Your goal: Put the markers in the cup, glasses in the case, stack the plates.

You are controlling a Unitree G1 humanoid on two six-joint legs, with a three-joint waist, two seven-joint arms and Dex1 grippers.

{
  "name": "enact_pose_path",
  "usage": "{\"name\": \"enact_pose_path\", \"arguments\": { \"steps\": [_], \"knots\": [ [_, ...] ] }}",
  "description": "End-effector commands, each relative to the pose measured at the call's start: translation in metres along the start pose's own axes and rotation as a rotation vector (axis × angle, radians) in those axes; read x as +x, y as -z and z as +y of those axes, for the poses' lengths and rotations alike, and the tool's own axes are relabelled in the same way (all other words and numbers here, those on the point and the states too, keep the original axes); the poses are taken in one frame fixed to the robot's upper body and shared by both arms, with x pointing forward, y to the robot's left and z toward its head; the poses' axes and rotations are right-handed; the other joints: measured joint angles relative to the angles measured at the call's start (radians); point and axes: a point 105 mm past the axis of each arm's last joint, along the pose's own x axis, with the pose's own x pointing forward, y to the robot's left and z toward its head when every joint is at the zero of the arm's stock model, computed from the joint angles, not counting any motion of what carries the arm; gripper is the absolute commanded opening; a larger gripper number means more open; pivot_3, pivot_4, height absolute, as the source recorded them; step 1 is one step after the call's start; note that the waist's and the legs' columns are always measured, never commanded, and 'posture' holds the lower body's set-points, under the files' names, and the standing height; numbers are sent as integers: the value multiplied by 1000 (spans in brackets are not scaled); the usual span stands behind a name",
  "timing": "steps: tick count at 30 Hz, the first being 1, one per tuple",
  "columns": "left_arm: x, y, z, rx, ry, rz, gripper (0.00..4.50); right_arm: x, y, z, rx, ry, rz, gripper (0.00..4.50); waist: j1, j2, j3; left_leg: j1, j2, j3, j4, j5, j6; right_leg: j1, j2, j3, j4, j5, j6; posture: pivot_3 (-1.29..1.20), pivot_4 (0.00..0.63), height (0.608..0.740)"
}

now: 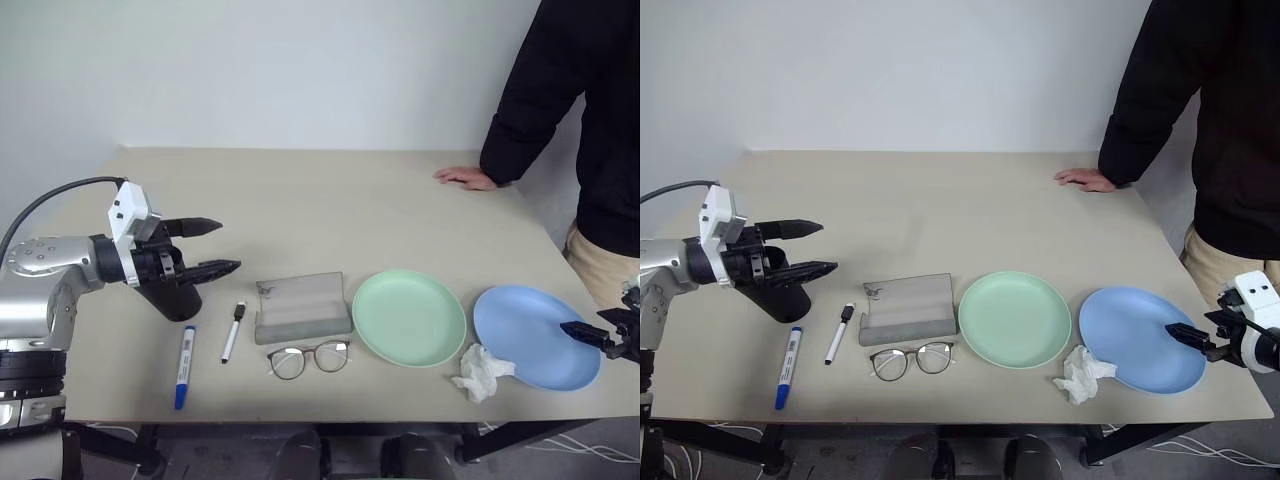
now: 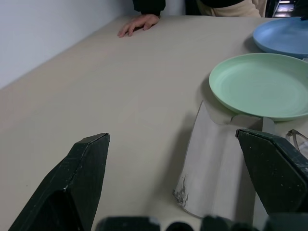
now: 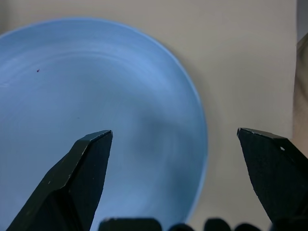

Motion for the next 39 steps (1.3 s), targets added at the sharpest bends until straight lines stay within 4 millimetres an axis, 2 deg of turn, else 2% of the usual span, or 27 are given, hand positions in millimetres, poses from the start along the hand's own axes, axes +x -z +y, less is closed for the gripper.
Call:
{"name": "enact_pose_path", "arguments": {
  "steps": [1, 10, 19, 22, 33, 35, 39],
  "knots": [
    [-10, -14, 2, 44, -40, -25, 4469, 1, -11, -7, -17, 36, -39, 4500, 0, 0, 0, 0, 0, 0, 0, 0, 0, 0, 0, 0, 0, 0, 0, 0, 0, 697],
    [-19, -14, -12, 22, -51, -26, 4469, 9, 2, -6, 14, 13, -12, 4500, 0, 0, 0, 0, 0, 0, 0, 0, 0, 0, 0, 0, 0, 0, 0, 0, 0, 697],
    [-19, -16, -15, 18, -70, -27, 4469, 13, 5, -8, 27, 4, 0, 4500, 0, 0, 0, 1, 0, 0, 0, 0, 0, 0, 0, 0, 0, 0, 0, 0, 0, 697],
    [-19, -16, -17, 14, -73, -27, 4500, 13, 6, -9, 29, 3, 4, 3980, 0, 1, 0, 1, 0, 0, 0, 0, 0, 0, 0, 0, 0, 0, 0, 0, 0, 697],
    [-18, -17, -16, 9, -83, -24, 4500, 16, 14, -13, 70, 16, 17, 250, 0, -1, -1, 2, 0, 0, 0, 0, 0, 0, 1, 1, 0, 0, 0, 0, 0, 697],
    [-18, -17, -15, 10, -84, -23, 4500, 16, 12, -15, 74, 28, 8, 33, 0, -1, -1, 2, 0, 0, 1, 0, 0, 1, 1, 1, -1, 0, 0, 0, 0, 697],
    [-18, -18, -14, 12, -87, -23, 4500, 15, 7, -21, 87, 46, -12, 33, 0, -1, -1, 2, 0, 1, 1, 0, 0, 1, 0, 1, -1, 0, 0, 0, 0, 697]
  ]
}}
